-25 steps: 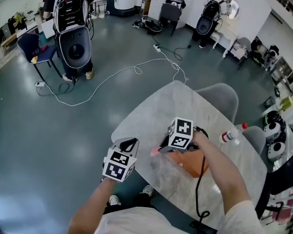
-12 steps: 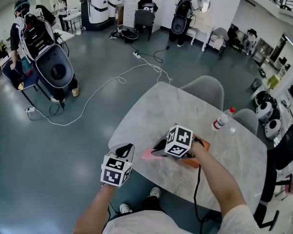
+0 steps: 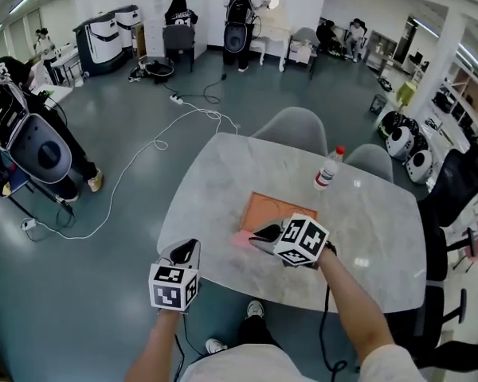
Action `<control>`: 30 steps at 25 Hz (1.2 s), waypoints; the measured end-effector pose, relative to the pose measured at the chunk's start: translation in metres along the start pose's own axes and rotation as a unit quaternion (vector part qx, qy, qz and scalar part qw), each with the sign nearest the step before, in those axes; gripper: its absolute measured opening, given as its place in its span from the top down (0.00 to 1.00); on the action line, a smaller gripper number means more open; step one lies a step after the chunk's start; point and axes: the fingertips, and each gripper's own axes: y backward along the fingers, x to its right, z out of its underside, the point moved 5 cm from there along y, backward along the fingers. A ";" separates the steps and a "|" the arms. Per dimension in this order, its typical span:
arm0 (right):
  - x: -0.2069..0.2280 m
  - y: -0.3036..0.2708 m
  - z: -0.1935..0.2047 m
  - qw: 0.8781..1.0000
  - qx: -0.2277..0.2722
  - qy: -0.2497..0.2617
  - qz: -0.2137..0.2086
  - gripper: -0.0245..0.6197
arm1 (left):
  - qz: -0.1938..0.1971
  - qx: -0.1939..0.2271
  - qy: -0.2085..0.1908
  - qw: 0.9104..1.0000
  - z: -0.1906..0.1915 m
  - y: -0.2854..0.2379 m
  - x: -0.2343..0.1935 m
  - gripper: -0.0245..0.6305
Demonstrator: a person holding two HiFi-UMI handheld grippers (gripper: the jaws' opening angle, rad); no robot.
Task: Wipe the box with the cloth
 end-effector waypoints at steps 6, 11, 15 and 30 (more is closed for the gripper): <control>-0.002 0.044 0.020 0.987 0.072 -0.070 0.129 0.94 | 0.018 0.004 -0.029 0.999 -0.010 -0.009 0.019 0.94; -0.014 0.084 0.036 0.959 0.130 -0.131 0.217 0.94 | 0.025 0.016 -0.050 0.998 -0.025 -0.007 0.035 0.94; -0.022 0.109 0.049 0.927 0.166 -0.170 0.291 0.94 | 0.036 0.019 -0.058 0.998 -0.029 -0.005 0.050 0.94; -0.048 0.140 0.078 0.850 0.232 -0.224 0.417 0.94 | 0.056 0.018 -0.078 0.995 -0.019 -0.005 0.071 0.94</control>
